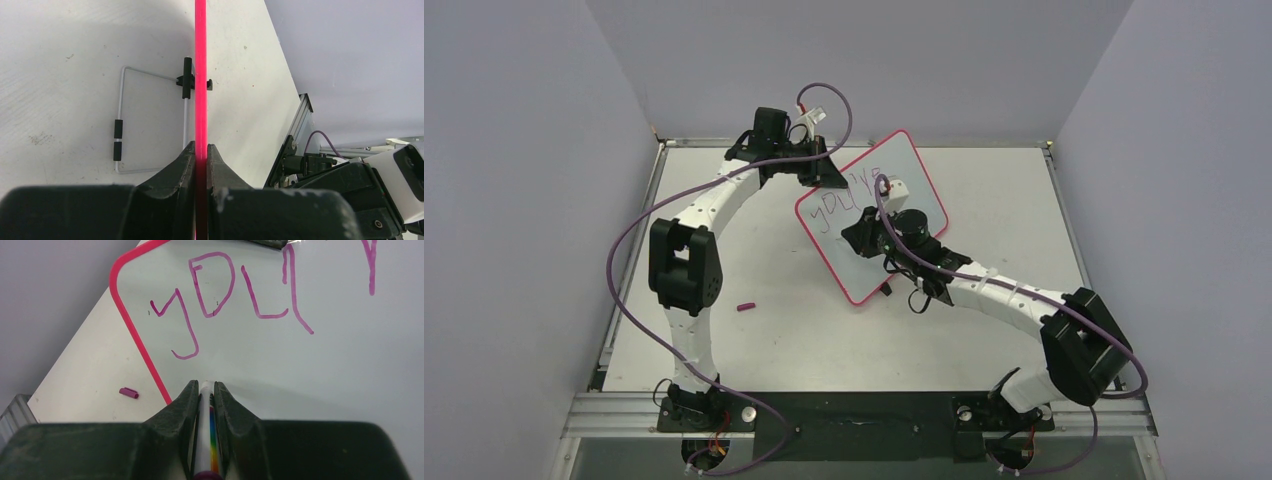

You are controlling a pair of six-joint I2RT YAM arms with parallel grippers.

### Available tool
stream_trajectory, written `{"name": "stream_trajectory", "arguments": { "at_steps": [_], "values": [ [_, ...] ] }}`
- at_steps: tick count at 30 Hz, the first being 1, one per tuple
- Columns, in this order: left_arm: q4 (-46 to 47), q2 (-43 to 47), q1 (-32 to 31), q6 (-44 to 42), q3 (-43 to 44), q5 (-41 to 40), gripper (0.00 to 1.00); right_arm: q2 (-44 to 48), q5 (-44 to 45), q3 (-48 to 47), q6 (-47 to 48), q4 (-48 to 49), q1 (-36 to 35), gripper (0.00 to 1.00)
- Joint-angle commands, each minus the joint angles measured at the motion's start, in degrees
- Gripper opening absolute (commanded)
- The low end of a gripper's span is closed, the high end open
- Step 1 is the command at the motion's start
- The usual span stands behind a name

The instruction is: Write a sentence on the whiteboard

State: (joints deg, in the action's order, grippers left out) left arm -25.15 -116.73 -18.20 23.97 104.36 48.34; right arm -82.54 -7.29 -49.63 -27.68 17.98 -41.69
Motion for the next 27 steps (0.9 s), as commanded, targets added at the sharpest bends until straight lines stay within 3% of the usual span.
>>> {"name": "stream_trajectory", "arguments": {
  "at_steps": [1,27],
  "values": [
    [2.84,5.31,-0.44,0.89,0.2,4.13,0.0,-1.5,1.07,-3.07,0.03,2.72,-0.56,0.0],
    [2.97,5.68,-0.44,0.67,-0.49,3.74,0.0,-2.0,1.8,0.87,-0.04,2.45,-3.06,0.0]
  ]
}}
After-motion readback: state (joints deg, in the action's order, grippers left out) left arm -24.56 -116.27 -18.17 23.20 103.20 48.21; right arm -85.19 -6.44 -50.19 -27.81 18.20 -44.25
